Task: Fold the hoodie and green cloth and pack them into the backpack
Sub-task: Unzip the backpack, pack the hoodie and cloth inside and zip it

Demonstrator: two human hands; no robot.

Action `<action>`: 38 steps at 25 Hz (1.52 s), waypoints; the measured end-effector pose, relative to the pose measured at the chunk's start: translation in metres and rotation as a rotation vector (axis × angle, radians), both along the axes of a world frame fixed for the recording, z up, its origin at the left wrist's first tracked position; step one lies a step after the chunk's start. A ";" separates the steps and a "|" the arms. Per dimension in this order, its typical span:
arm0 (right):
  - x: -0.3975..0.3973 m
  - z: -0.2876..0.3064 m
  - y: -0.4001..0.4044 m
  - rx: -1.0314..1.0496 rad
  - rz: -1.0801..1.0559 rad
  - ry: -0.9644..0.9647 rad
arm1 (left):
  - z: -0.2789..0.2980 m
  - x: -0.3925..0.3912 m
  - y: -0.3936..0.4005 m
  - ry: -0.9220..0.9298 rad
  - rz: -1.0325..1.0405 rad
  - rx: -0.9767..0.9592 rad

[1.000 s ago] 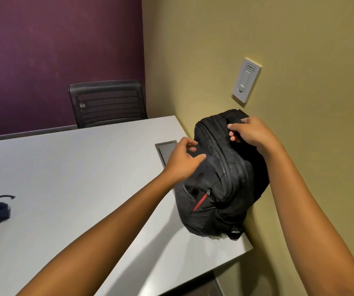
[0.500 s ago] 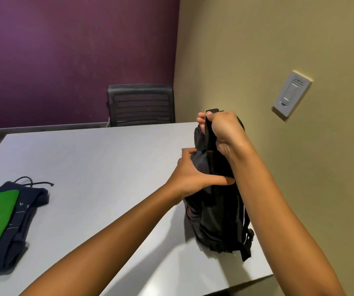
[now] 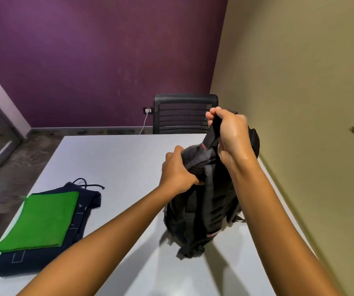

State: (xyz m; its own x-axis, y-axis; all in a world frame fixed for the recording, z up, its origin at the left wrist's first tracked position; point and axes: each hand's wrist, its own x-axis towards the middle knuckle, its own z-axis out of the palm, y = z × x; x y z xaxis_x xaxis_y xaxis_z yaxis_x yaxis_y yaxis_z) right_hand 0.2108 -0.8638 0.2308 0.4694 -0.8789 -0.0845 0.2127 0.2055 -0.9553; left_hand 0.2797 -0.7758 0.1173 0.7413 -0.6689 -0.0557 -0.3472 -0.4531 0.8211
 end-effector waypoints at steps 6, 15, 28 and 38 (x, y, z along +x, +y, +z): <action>0.054 -0.027 0.042 0.039 0.025 0.000 | -0.020 0.101 0.034 -0.209 -0.101 -0.120; 0.037 -0.108 0.131 -0.316 0.281 -0.022 | -0.027 0.209 0.103 -0.506 -0.423 -0.002; -0.019 -0.282 -0.034 -0.247 0.305 0.634 | -0.045 0.158 0.162 -0.639 -0.427 0.217; -0.027 -0.280 -0.038 -0.596 0.620 0.765 | -0.053 0.139 0.170 -0.747 -0.363 0.309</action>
State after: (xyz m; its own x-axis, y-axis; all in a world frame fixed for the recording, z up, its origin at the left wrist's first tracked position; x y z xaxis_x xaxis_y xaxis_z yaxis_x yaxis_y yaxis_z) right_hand 0.1834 -0.9017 -0.0488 0.8405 -0.5104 -0.1820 -0.4439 -0.4558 -0.7715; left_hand 0.4191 -0.6058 0.0641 0.4013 -0.9050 0.1414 -0.9092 -0.3748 0.1812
